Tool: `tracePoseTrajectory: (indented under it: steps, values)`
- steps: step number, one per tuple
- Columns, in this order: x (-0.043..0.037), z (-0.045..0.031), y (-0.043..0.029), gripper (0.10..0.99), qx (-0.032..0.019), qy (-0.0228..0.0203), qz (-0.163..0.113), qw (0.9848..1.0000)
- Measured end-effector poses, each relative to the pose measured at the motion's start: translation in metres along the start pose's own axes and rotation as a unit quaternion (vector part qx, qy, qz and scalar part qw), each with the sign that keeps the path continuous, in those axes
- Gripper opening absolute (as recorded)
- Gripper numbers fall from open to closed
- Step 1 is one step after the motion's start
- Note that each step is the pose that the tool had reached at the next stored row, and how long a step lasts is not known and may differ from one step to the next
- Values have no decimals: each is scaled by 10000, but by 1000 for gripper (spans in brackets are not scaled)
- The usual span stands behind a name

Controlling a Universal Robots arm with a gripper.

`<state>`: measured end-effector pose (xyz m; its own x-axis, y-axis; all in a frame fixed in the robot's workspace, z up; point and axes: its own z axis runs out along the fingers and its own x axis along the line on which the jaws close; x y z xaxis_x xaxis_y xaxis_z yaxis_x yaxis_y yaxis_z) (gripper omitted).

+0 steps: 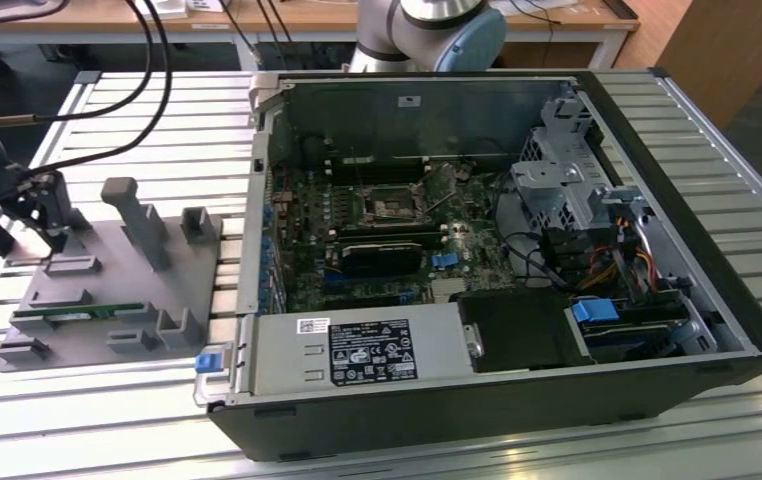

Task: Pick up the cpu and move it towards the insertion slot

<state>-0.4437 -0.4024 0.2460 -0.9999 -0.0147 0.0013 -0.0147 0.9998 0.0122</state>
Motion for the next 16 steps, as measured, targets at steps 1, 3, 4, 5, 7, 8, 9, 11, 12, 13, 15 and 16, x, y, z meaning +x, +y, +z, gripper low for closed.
tracePoseTrajectory:
  steps: [1, 3, 4, 5, 7, 8, 9, 11, 12, 13, 15, 16]
  values:
    - [0, -5, 0, 545, 0, 0, 0, 10000]
    - [0, -17, 1, 545, 0, 0, 0, 10000]
    - [0, -22, 1, 545, 0, -1, 0, 10000]
    - [0, -27, 2, 545, 0, 0, 0, 10000]
    - [0, -38, 2, 545, 1, 0, 0, 10000]
    - [0, -45, 3, 545, 1, 0, 0, 10000]
    - [0, -52, 4, 545, 1, 0, 0, 10000]
    - [0, -63, 5, 545, 2, 0, 0, 10000]
    - [0, -67, 5, 545, 2, -1, 0, 10000]
    - [0, -73, 6, 545, 3, 0, 0, 10000]
    - [0, -83, 8, 545, 4, -1, 0, 10000]
    - [0, -89, 8, 545, 6, 0, 0, 10000]
